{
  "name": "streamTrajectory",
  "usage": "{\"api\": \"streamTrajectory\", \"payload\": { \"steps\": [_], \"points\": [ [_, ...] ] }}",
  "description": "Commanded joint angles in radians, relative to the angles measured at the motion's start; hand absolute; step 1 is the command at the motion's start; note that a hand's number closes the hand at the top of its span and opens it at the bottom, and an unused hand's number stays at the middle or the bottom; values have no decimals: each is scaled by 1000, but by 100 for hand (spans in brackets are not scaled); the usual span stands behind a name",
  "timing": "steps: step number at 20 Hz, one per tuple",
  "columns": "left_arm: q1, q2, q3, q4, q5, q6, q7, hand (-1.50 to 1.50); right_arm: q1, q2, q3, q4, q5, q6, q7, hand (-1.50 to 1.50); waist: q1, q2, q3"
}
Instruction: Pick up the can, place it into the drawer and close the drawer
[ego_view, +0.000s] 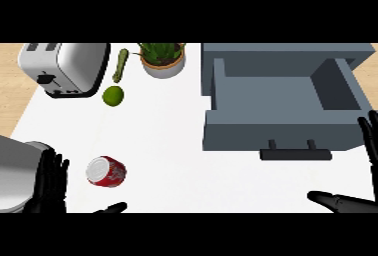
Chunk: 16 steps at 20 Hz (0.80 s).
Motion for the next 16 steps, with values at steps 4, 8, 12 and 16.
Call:
{"api": "streamTrajectory", "payload": {
  "steps": [4,8,12,16],
  "points": [
    [-48,0,-13,184,40,94,-126,-150,12,-32,-53,-105,-51,18,97,-150,-2,0,0],
    [-62,0,65,327,109,58,-246,-150,92,30,7,-138,4,18,37,-150,-3,0,0],
    [-53,4,68,358,130,59,-263,-150,0,9,0,-164,19,-18,147,-150,1,0,0],
    [-100,0,-1,430,148,141,-295,-150,81,15,-53,-95,-32,58,26,-150,-2,0,0]
  ]
}}
